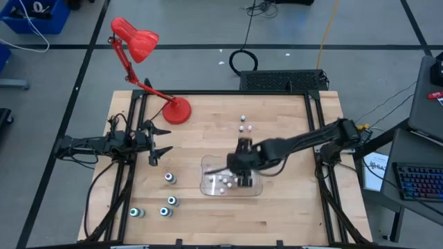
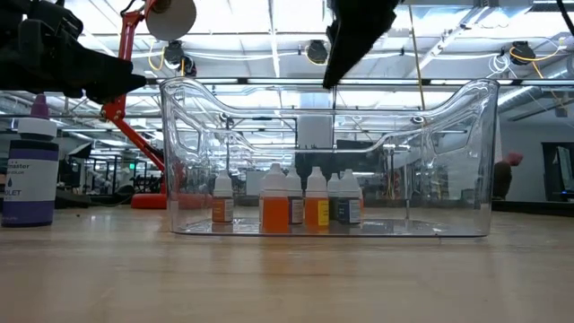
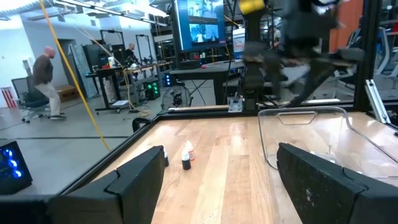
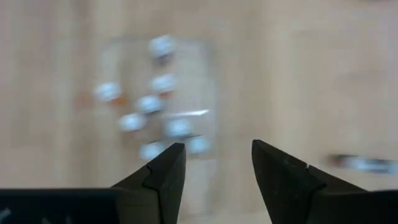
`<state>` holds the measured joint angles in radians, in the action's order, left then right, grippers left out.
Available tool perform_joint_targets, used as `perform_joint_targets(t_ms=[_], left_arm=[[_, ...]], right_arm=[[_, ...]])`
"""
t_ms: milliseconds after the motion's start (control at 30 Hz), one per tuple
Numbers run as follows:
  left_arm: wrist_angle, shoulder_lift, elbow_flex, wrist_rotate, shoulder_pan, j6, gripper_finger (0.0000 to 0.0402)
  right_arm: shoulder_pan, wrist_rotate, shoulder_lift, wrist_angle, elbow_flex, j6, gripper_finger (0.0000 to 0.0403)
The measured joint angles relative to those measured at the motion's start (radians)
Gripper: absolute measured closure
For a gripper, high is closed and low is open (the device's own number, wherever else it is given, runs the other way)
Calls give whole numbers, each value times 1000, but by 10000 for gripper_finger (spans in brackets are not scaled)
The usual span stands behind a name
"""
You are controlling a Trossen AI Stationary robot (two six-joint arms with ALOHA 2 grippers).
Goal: Pick & Place food coloring
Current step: Put the orange food coloring bottle into the transparent bin
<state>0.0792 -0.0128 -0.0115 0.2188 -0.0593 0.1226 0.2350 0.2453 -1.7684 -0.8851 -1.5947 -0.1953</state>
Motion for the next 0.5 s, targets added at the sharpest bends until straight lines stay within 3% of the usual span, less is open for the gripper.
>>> perform_joint_targets(t_ms=[100,267,500], left_arm=[[0,0,0,0,0,0,96],[0,0,0,0,0,0,96],[0,0,0,0,0,0,96]], right_arm=[[-55,106,49,-37,0,77,231],[-220,115,65,-105,5,155,230],[-447,-41,64,-32,155,268,230]])
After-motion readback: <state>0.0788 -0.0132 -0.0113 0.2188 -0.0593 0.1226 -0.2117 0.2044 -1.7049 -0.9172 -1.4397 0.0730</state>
